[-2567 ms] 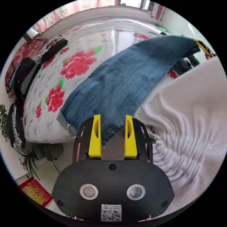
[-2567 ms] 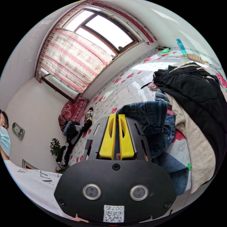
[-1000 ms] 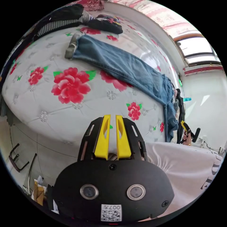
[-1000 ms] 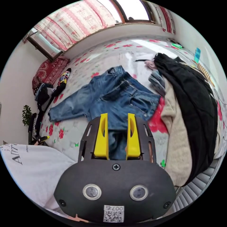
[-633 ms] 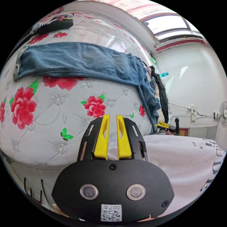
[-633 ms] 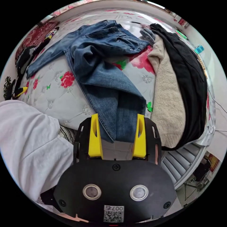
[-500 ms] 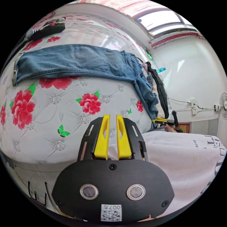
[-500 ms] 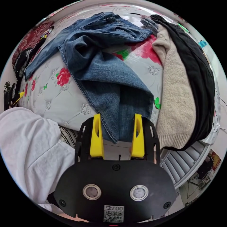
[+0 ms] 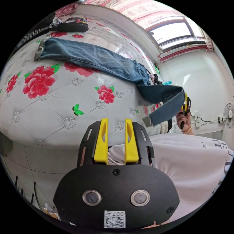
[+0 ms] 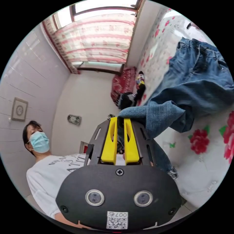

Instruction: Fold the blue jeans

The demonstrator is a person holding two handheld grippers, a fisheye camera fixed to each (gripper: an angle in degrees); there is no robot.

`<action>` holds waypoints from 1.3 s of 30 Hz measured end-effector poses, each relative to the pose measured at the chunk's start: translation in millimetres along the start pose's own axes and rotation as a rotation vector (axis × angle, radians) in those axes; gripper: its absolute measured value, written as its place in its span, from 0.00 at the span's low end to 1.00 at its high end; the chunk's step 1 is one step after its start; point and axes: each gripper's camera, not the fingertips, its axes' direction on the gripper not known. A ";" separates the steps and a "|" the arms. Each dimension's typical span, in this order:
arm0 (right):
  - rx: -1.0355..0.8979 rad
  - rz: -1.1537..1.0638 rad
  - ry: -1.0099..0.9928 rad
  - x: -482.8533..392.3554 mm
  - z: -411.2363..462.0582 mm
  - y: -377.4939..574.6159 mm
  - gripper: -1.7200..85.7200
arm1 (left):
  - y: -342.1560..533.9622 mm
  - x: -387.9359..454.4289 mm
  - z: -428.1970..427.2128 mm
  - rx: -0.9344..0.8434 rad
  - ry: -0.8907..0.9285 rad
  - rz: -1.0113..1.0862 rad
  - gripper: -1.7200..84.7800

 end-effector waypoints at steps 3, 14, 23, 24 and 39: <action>0.043 0.055 0.035 6.0 37.0 2.4 0.07 | 4.4 4.1 -4.8 0.022 0.008 0.007 0.15; -0.137 -0.011 0.478 21.7 11.1 53.4 0.08 | 32.2 -14.0 -27.0 0.042 -0.070 -0.053 0.16; -0.015 0.106 0.771 44.4 -77.4 86.1 0.08 | -53.9 -16.1 -22.4 0.022 -0.171 0.009 0.19; -0.026 0.125 0.783 50.0 -80.0 88.7 0.08 | -63.2 -16.7 -21.2 0.022 -0.175 0.010 0.19; 0.000 0.163 0.844 75.3 -114.2 88.8 0.09 | -119.3 -0.5 -13.4 0.047 -0.262 -0.006 0.05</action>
